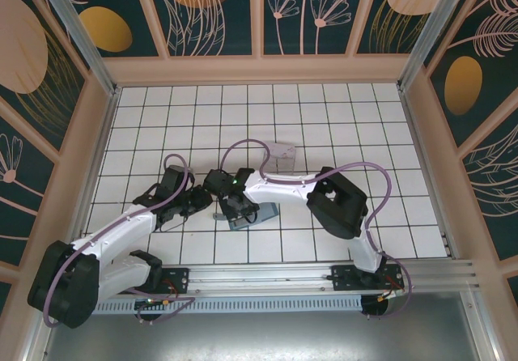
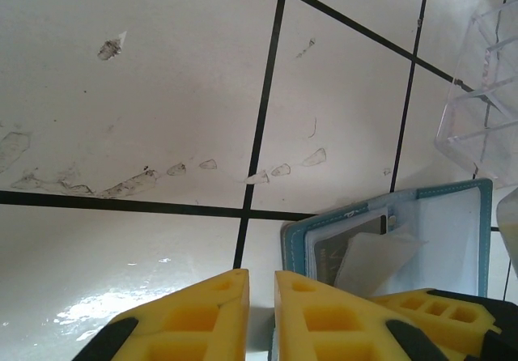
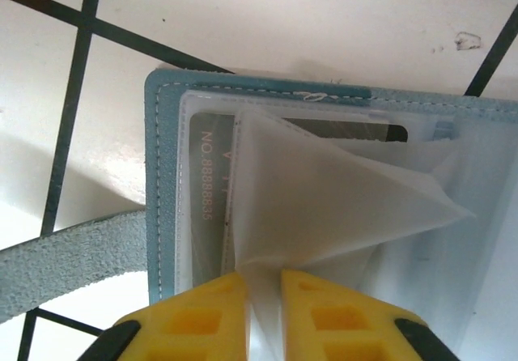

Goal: Take the credit cards out of the card holder

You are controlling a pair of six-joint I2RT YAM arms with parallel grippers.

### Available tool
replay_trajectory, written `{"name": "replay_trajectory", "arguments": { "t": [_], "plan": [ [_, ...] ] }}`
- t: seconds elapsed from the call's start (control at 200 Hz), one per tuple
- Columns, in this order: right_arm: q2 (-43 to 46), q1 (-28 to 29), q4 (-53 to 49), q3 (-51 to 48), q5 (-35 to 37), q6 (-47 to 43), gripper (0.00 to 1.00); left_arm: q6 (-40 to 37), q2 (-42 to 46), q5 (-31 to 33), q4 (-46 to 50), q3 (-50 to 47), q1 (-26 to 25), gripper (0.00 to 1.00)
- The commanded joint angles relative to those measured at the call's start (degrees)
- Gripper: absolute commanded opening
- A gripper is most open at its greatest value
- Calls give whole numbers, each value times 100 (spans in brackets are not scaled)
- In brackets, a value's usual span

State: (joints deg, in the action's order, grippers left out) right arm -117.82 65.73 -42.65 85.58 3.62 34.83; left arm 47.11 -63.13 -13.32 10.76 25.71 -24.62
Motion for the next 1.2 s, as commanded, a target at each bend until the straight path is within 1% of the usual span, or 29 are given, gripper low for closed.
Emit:
{"name": "replay_trajectory", "arguments": {
  "t": [0.0, 0.175, 0.22, 0.25, 0.42, 0.626, 0.771, 0.971, 1.196],
  "plan": [
    [34, 19, -120, 64, 158, 85, 10, -225, 15, -200, 91, 99, 38, 17],
    [386, -73, 371, -111, -226, 213, 7, -214, -21, -440, 26, 109, 27, 15],
    [485, -111, 573, -210, -251, 279, 7, -202, -23, -492, 6, 108, 28, 15],
    [549, -135, 720, -286, -457, 323, 7, -187, -23, -525, -8, 101, 27, 14],
    [884, -283, 1474, -752, -835, 546, 7, -108, -41, -650, -91, 0, 19, 14],
    [1370, -406, 2080, -1373, -989, 654, 7, -110, -184, -742, -170, -10, -76, 13],
    [1714, -589, 2541, -1949, -1258, 740, 8, -19, -508, -741, -382, 105, -318, 13],
    [2072, -767, 3093, -2537, -1549, 880, 9, 169, -1154, -646, -659, 433, -889, 12],
    [2328, -899, 3524, -2962, -1790, 987, 9, 222, -1635, -723, -825, 669, -1144, 12]
  ]
}}
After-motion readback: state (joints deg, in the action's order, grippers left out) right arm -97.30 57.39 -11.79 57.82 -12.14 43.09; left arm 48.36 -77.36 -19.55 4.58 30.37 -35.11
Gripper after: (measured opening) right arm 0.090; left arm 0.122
